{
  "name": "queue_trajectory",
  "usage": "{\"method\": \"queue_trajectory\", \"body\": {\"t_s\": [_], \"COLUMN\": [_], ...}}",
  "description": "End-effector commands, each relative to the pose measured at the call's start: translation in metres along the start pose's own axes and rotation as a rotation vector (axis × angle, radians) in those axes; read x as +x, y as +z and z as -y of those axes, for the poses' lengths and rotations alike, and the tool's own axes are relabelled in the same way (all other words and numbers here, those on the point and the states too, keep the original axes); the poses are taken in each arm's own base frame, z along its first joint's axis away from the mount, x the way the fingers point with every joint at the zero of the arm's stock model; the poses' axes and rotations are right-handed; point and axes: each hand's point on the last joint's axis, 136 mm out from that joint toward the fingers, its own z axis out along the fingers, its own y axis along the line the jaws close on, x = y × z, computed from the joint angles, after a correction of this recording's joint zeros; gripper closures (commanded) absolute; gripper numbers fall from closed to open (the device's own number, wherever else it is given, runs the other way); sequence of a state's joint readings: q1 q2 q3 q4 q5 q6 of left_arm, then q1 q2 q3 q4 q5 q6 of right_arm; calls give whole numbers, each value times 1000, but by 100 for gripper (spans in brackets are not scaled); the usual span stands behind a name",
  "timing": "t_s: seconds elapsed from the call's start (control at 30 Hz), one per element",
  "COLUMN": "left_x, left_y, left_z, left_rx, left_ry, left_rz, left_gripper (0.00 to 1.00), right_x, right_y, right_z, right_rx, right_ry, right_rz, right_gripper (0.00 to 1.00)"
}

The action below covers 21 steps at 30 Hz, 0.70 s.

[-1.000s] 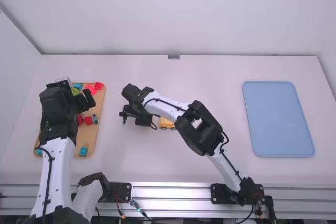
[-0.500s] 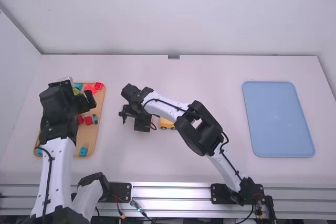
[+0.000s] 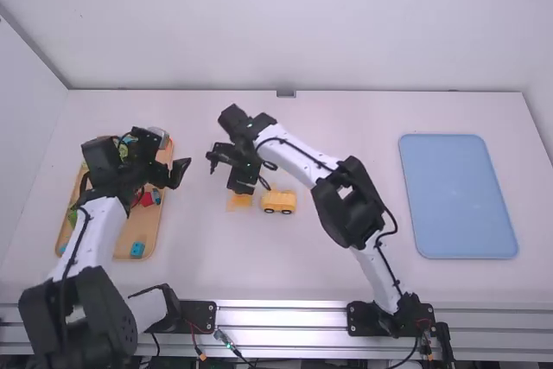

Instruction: Assemble lego blocks to make yellow taxi

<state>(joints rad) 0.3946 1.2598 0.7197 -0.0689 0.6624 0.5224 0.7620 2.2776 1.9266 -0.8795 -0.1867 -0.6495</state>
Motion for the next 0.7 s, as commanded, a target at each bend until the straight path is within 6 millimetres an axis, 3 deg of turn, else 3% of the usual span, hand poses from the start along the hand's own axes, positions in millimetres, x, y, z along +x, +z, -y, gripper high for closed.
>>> {"method": "queue_trajectory", "body": {"t_s": [0.0,0.03,0.1,0.27,0.37,0.57,0.67], "left_x": [-2,7,22,49,68,93,102], "left_y": [9,18,31,50,62,90,94], "left_z": [41,54,68,97,121,142,148], "left_rx": [258,346,434,579,672,732,751], "left_ry": [170,223,260,383,452,502,512], "left_rz": [112,134,140,176,185,106,73], "left_gripper": [1,1,1,1,1,1,4], "right_x": [-23,-21,-11,13,31,65,76], "right_y": [-61,-77,-89,-99,-97,-84,-79], "right_z": [-8,-10,1,12,6,-12,-15], "right_rx": [-52,-73,-40,33,35,-46,-70], "right_ry": [-70,-102,-87,-14,-16,-30,-18], "right_rz": [189,244,298,365,462,659,707], "right_gripper": [1,1,1,1,1,1,1]}}
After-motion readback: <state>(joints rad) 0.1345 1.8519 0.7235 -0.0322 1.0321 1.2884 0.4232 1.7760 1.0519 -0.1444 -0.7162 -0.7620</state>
